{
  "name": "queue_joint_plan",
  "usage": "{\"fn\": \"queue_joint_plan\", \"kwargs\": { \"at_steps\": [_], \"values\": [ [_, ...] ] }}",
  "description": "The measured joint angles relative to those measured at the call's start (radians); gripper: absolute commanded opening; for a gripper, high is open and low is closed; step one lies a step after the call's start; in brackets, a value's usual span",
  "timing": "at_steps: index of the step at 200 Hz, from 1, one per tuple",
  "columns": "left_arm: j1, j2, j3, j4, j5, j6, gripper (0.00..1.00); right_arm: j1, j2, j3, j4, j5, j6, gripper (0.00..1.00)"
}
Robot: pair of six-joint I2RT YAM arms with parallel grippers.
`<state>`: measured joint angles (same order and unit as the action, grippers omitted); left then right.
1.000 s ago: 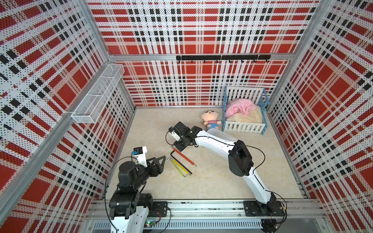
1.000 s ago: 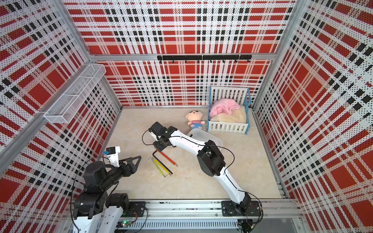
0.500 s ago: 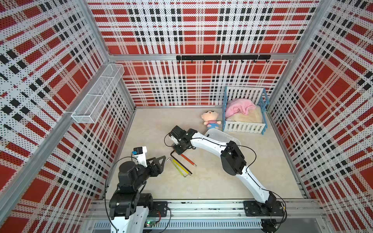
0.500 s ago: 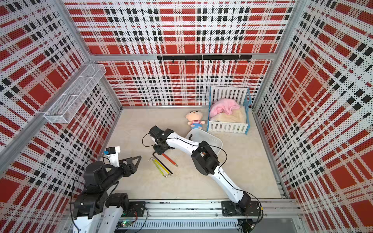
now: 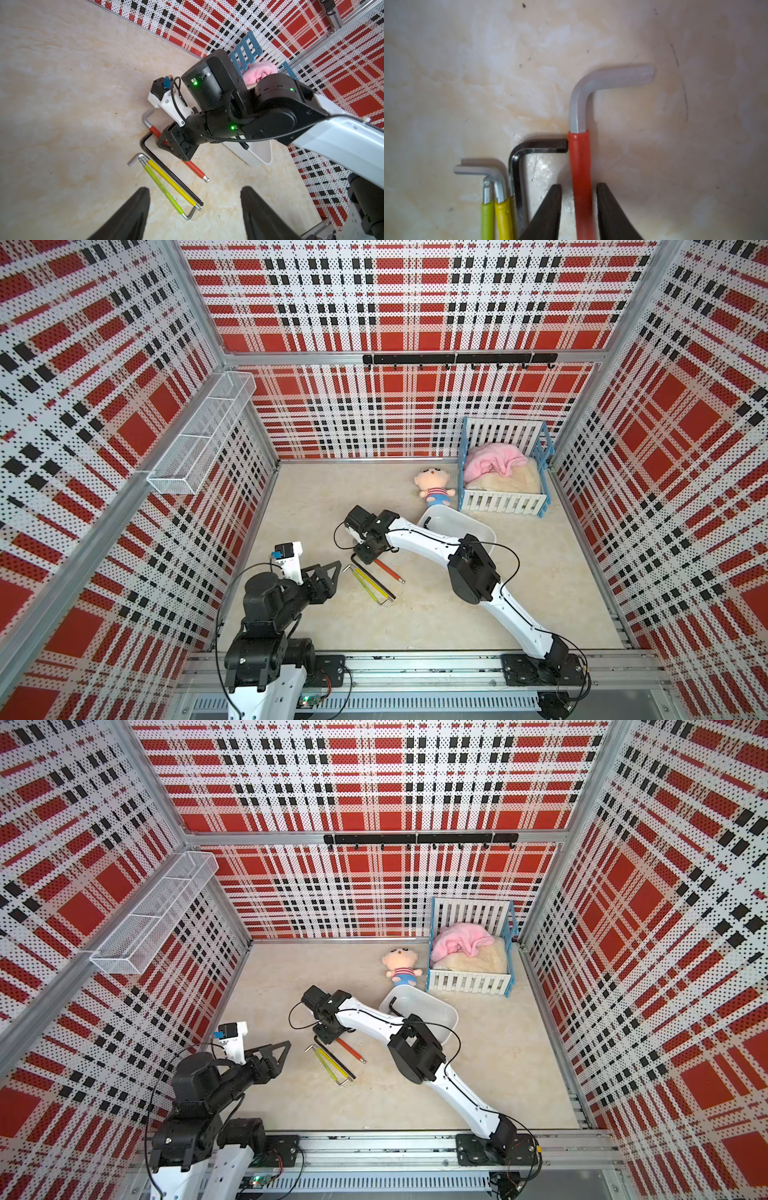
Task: Put the hex key on the desktop into the storage box
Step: Pick up the Allen key from the center of the board.
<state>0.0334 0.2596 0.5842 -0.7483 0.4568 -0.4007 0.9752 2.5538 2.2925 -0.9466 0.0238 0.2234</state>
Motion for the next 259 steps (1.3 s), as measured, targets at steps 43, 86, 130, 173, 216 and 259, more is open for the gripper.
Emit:
{"fn": "queue_joint_plan", "kwargs": {
  "at_steps": [43, 86, 130, 173, 216, 259],
  "values": [
    [0.0, 0.0, 0.0, 0.0, 0.0, 0.0, 0.74, 0.019, 0.012, 0.02, -0.015, 0.075, -0.003, 0.26],
    [0.001, 0.0, 0.0, 0.0, 0.0, 0.0, 0.74, 0.025, 0.015, 0.023, -0.017, 0.097, -0.013, 0.16],
    [0.001, 0.0, 0.0, 0.0, 0.0, 0.0, 0.74, 0.029, 0.016, 0.024, -0.017, 0.115, -0.024, 0.0],
    [0.001, 0.0, 0.0, 0.0, 0.0, 0.0, 0.74, 0.029, 0.015, 0.022, -0.008, 0.142, -0.055, 0.0],
    [0.001, 0.0, 0.0, 0.0, 0.0, 0.0, 0.74, 0.01, -0.013, -0.023, 0.016, 0.167, -0.091, 0.0],
    [0.001, 0.0, 0.0, 0.0, 0.0, 0.0, 0.74, -0.044, -0.065, -0.048, 0.014, 0.174, -0.111, 0.0]
  ]
}}
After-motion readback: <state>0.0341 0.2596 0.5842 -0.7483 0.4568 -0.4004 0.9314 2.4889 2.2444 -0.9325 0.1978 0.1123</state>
